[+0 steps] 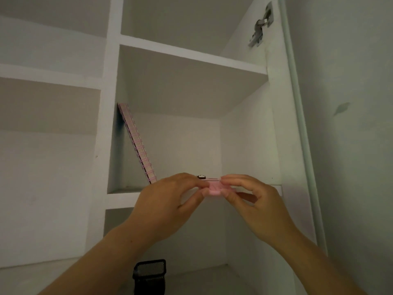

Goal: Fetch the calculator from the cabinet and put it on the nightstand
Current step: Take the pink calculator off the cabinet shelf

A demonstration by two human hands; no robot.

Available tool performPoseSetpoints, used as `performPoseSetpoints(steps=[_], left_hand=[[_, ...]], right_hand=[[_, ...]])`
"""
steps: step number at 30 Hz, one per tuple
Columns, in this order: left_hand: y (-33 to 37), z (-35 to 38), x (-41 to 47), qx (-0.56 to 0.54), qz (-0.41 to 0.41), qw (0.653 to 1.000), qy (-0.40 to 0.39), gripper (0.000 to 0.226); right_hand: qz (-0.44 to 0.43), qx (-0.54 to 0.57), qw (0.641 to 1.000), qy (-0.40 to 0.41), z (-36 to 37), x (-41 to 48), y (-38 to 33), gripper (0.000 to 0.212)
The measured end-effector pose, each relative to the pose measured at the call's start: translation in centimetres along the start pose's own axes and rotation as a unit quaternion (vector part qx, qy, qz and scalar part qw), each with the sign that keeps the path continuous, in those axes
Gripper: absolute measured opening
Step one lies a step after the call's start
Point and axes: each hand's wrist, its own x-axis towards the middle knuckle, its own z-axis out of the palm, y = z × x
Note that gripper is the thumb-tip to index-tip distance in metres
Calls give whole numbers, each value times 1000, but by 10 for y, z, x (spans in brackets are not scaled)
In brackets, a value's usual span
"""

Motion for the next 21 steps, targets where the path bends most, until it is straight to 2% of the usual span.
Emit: performPoseSetpoints(steps=[4,7,8,12,15,21], left_hand=[[-2,1,1,-8,0,1000,12,43],[-1,0,4,-20,-11,1000,20,43],[-2,0,5,-23,-17,999,17,44],[-1,-4,18,-91,-77,993,-12,33],[4,-4,34,-133,-101,985,-32,39],[0,6,52,-137,-145,977,-76,46]], right_hand=[[40,-17,997,-70,-4,7,-1,49],[42,-26,991,-127,-4,10,-7,26],[44,-23,990,-132,-4,11,-7,26],[48,-42,991,-120,-3,10,3,57],[22,-25,993,-111,-3,8,7,54],[-6,-28,996,-79,0,3,15,54]])
